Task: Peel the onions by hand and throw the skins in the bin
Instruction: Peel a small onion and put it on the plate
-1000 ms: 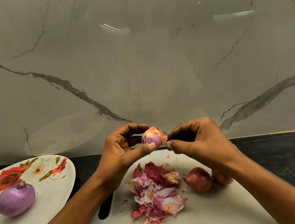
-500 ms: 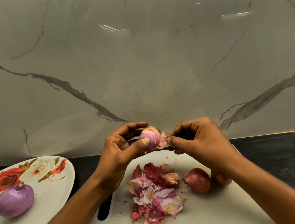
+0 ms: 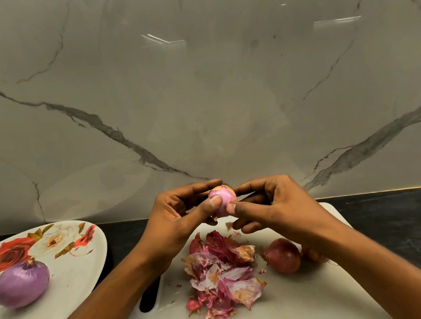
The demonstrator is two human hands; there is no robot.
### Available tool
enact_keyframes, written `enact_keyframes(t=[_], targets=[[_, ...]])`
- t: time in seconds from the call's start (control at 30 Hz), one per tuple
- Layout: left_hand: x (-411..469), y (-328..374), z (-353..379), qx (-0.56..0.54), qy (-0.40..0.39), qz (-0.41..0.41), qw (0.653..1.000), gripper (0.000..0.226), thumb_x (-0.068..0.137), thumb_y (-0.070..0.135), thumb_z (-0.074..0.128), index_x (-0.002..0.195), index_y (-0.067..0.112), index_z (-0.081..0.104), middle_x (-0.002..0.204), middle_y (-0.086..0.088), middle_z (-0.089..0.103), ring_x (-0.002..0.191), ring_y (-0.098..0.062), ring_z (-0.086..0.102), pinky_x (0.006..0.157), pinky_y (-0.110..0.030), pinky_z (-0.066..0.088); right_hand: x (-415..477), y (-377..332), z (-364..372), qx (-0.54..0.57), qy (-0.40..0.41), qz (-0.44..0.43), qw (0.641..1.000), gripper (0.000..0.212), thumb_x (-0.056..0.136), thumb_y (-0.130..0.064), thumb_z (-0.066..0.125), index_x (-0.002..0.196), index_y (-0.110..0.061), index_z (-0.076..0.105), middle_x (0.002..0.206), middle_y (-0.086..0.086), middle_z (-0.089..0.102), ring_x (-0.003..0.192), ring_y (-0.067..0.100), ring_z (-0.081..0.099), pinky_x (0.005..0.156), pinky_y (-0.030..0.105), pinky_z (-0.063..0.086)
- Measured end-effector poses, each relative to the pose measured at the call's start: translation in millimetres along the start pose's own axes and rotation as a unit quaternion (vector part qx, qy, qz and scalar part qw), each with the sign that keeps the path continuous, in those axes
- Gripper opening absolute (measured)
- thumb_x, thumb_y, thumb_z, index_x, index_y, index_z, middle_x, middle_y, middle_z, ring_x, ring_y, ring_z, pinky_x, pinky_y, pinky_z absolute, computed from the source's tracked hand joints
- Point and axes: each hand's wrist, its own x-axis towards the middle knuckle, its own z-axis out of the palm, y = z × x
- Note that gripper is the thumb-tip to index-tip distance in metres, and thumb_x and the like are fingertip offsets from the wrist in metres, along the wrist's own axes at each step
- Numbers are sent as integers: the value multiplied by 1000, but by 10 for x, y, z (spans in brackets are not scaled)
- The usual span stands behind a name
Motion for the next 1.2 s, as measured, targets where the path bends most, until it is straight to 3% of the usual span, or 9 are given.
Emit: enact_keyframes(t=[0.17,0.47,0.57,0.73,0.9,1.03,1.2], targets=[[-16,10,0,-22,-7,1,1000,39,81,16,75,120,14,74,113,-1,81,107,-19,77,83,-24,61,-28,-8,-3,8,-3,-6,1000,28,91,-15,80,119,-16,76,92,4,83,88,20,80,85,38,66],[-14,61,11,-62,7,3,998,35,81,18,73,115,13,76,110,-5,81,104,-24,77,78,-27,62,-41,-20,-7,15,14,-26,999,32,91,5,71,110,-21,78,88,8,82,87,22,81,86,38,66],[-9,61,-6,-56,15,-2,998,36,81,18,74,117,11,75,110,-6,80,104,-25,77,78,-26,62,-37,-38,0,36,-9,-18,999,35,93,4,69,116,-20,76,94,7,82,92,21,80,89,38,65],[-12,70,-1,-51,9,-6,999,40,79,17,77,117,7,72,110,-7,80,102,-26,78,79,-28,63,-47,-15,17,29,-12,-25,999,43,87,-13,84,127,-17,71,97,4,82,94,21,80,89,38,64],[-22,85,10,-51,12,-10,999,40,75,20,79,114,8,73,108,-8,81,102,-27,78,79,-29,63,-58,-1,18,9,6,-34,999,43,84,-8,85,124,-19,73,93,2,83,88,19,80,85,36,64],[-27,121,11,-104,8,-15,994,33,71,35,86,101,22,82,112,-9,80,105,-28,77,76,-27,63,-56,-14,5,-2,17,-52,999,38,91,2,73,121,-21,75,87,5,82,85,21,81,83,34,65],[-18,125,17,-97,13,-21,995,40,75,26,78,111,9,72,110,-7,80,103,-26,77,76,-27,63,-51,-25,4,5,16,-46,999,37,93,3,69,124,-17,74,88,6,82,86,21,81,83,33,65]])
